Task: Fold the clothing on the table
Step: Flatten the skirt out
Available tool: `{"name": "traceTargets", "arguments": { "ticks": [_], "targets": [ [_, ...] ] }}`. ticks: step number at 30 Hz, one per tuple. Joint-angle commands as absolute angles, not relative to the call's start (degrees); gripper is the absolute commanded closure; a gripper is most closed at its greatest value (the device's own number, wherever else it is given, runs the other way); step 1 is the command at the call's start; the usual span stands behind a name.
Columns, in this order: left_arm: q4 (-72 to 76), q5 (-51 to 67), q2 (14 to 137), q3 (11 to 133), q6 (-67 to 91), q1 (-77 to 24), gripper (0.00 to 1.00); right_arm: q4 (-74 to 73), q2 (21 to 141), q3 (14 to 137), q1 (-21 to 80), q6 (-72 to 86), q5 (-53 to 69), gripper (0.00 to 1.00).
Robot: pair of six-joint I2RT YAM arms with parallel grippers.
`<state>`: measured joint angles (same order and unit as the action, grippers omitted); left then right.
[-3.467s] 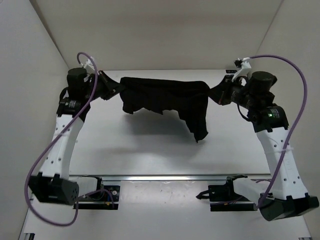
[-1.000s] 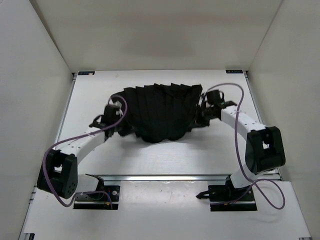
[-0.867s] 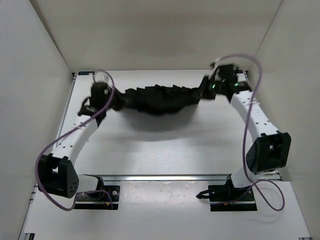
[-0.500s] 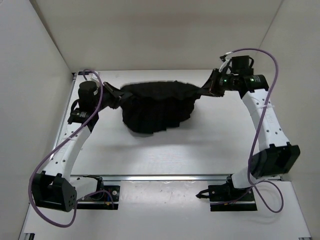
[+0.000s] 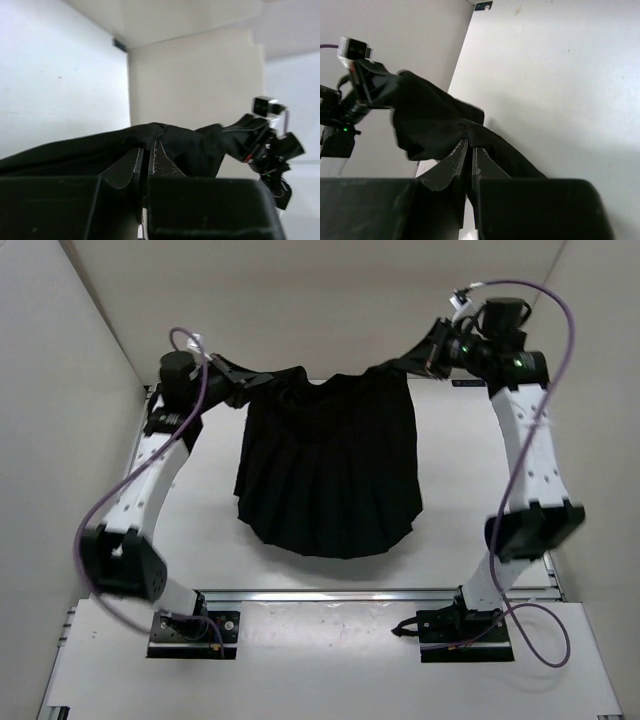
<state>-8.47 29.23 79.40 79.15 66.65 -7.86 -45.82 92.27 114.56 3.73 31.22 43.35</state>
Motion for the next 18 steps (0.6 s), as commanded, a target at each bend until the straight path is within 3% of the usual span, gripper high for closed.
{"name": "traceTargets", "arguments": {
  "ticks": [1, 4, 6, 11, 18],
  "targets": [
    [-8.51, 31.38, 85.33, 89.07, 66.27, -7.56, 1.0, -44.65, 102.64, 131.41, 5.18, 28.92, 43.77, 1.0],
    [-11.77, 30.76, 86.48, 98.24, 63.72, -4.5, 1.0, -44.83, 104.5, 140.61, 3.53, 30.67, 44.47, 1.0],
    [-11.07, 31.2, 84.91, 97.48, 62.93, -2.64, 1.0, -43.07, 101.53, 135.05, 2.11, 31.72, 45.44, 1.0],
    [1.28, 35.67, 76.66, 71.44, 67.06, -1.75, 1.0, -31.93, 88.53, 96.41, 0.26, 32.69, 48.68, 1.0],
    [5.47, 36.65, 69.26, 30.11, 64.17, -5.01, 1.0, -34.44, 81.13, 63.94, -0.36, 24.71, 41.42, 1.0]
  ]
}}
